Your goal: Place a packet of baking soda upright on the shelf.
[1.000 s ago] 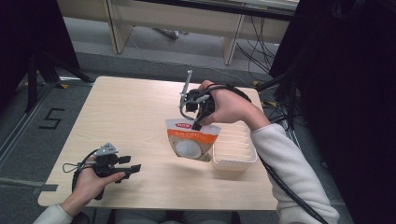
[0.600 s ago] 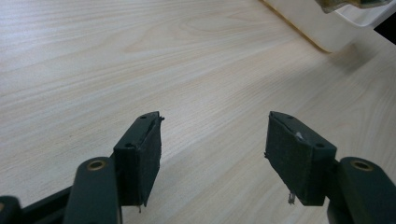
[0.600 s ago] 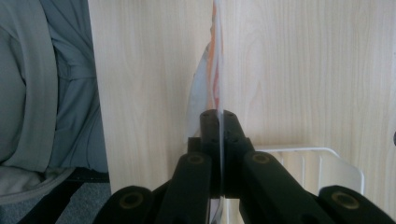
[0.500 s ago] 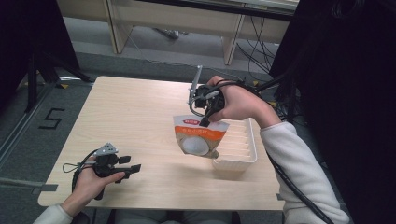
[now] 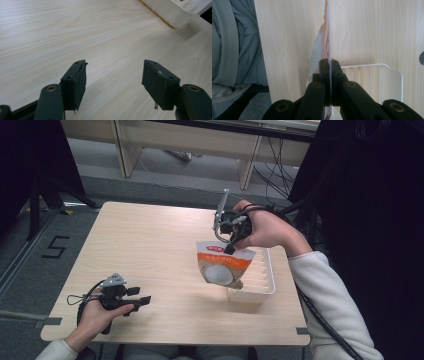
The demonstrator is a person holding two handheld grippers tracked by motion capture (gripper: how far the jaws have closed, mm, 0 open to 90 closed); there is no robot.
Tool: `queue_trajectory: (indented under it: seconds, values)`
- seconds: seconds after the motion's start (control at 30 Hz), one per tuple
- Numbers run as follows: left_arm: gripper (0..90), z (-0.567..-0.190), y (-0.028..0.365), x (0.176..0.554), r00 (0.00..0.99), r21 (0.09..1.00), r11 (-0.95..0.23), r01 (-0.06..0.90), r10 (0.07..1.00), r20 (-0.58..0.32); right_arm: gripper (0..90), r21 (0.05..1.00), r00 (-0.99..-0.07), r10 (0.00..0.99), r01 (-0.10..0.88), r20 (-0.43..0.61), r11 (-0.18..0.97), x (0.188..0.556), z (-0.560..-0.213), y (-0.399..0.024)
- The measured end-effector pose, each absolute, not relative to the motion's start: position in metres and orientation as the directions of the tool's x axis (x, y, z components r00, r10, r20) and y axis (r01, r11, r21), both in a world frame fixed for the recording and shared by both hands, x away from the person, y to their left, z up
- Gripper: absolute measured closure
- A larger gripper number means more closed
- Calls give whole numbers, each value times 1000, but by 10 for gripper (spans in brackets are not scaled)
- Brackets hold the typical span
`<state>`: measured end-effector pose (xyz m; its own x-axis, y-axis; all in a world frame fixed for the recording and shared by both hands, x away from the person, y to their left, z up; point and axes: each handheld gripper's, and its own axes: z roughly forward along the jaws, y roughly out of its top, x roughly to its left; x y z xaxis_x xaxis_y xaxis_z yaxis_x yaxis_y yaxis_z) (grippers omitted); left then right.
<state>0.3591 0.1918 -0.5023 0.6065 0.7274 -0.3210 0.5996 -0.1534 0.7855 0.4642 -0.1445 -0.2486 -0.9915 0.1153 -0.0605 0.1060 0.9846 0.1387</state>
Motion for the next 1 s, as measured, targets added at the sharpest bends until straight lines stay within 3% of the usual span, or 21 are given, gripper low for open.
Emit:
queue_trajectory:
  seconds: [1.0]
  values:
    - [353,-503,192,359,604,783,-153,602,730,-321,900,111,-991,118,110,-68,988,466,-246,-178]
